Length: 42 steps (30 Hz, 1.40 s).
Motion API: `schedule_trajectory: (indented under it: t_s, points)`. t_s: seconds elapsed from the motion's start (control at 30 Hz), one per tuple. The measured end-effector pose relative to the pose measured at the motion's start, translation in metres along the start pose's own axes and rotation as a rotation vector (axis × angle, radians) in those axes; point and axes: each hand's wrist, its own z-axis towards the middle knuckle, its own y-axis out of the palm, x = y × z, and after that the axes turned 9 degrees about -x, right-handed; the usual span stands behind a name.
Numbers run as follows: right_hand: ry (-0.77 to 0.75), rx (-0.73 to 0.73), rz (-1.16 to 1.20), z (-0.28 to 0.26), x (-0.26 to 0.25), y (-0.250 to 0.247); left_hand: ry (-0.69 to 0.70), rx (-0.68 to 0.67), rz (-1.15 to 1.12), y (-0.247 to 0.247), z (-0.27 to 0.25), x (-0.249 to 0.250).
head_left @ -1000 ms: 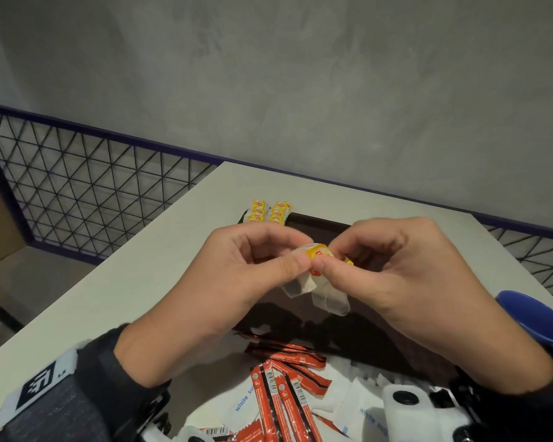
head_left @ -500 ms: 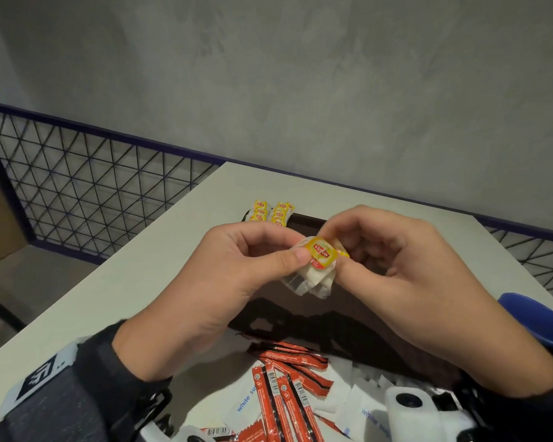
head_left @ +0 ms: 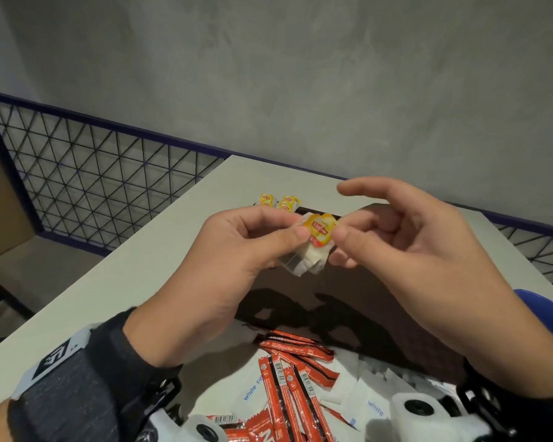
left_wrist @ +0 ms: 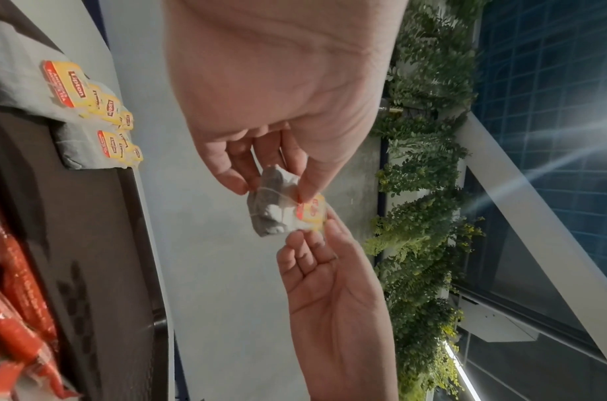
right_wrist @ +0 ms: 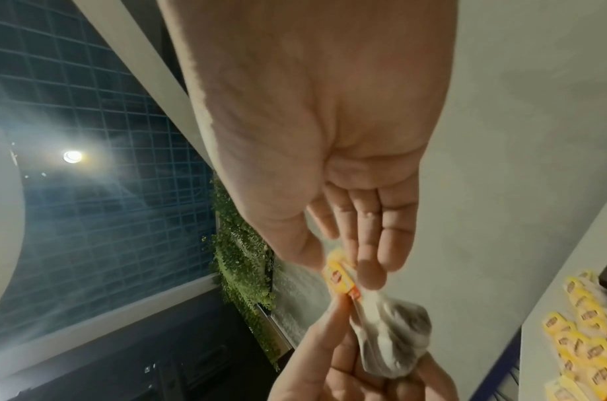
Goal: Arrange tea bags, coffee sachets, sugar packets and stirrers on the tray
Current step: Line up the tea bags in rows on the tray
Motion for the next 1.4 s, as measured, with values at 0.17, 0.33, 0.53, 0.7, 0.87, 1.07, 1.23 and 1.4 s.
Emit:
schedule_trajectory:
  t_s: [0.17, 0.33, 0.53, 0.7, 0.87, 1.07, 1.23, 1.4]
  points:
    - [0.028, -0.011, -0.037, 0.005, 0.007, 0.01, 0.002, 0.027, -0.001, 0.001, 0.0, 0.004]
    - [0.063, 0.047, -0.062, 0.016, 0.011, 0.007, 0.032, 0.057, -0.025, -0.009, 0.002, 0.019]
    - [0.442, -0.202, -0.099, 0.053, 0.028, 0.013, 0.049, 0.277, -0.123, -0.041, 0.013, 0.037]
    - [0.709, -0.411, -0.144, 0.08, 0.057, 0.035, 0.062, 0.387, -0.182, -0.064, 0.019, 0.041]
    - [0.792, -0.4, -0.195, 0.099, 0.073, 0.055, 0.06, 0.449, -0.216, -0.08, 0.027, 0.035]
    - [0.865, -0.321, -0.2, 0.107, 0.079, 0.061, 0.049, 0.481, -0.243, -0.086, 0.031, 0.032]
    - [0.869, -0.286, -0.234, 0.105, 0.078, 0.066, 0.045, 0.498, -0.238, -0.087, 0.031, 0.033]
    - [0.804, -0.293, -0.233, 0.098, 0.073, 0.071, -0.003, 0.403, 0.025, -0.089, 0.031, 0.033]
